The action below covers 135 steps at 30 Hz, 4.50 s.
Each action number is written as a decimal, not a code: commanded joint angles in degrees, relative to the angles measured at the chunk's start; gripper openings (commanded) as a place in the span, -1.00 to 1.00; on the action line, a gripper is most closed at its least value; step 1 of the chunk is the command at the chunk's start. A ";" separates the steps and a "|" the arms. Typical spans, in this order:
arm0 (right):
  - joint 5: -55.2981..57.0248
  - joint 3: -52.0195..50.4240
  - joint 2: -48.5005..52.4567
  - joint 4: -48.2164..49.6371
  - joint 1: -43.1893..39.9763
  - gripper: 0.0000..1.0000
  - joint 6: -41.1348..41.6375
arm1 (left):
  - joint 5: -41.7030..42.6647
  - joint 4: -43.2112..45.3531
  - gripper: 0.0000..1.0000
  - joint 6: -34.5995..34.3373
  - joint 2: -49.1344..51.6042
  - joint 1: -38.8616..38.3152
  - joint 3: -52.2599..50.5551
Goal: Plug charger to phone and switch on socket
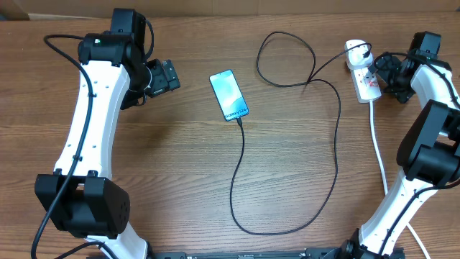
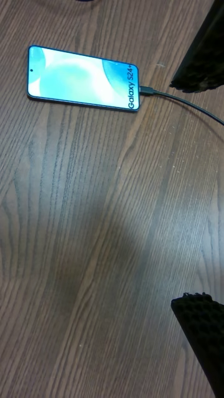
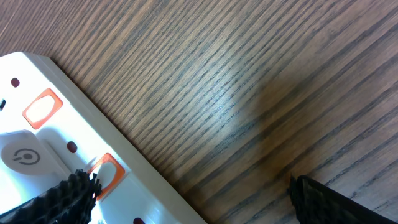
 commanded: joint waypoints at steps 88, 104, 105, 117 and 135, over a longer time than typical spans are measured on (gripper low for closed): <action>-0.37 1.77 -0.13 1.53 0.11 1.00 0.04 | -0.79 0.09 1.00 0.39 -0.31 -0.04 0.44; -0.55 -0.85 0.11 3.02 0.22 1.00 0.02 | -0.79 0.09 0.99 0.39 -0.31 -0.04 0.44; -0.57 -0.85 0.13 3.04 0.22 1.00 0.02 | -0.79 0.09 0.99 0.42 -0.31 -0.04 0.44; -0.57 -0.85 1.68 2.71 0.81 1.00 0.02 | -0.79 0.09 1.00 0.39 -0.31 -0.04 0.44; -0.55 -0.85 1.68 0.46 0.87 1.00 0.04 | -0.79 0.09 1.00 0.39 -0.31 -0.04 0.44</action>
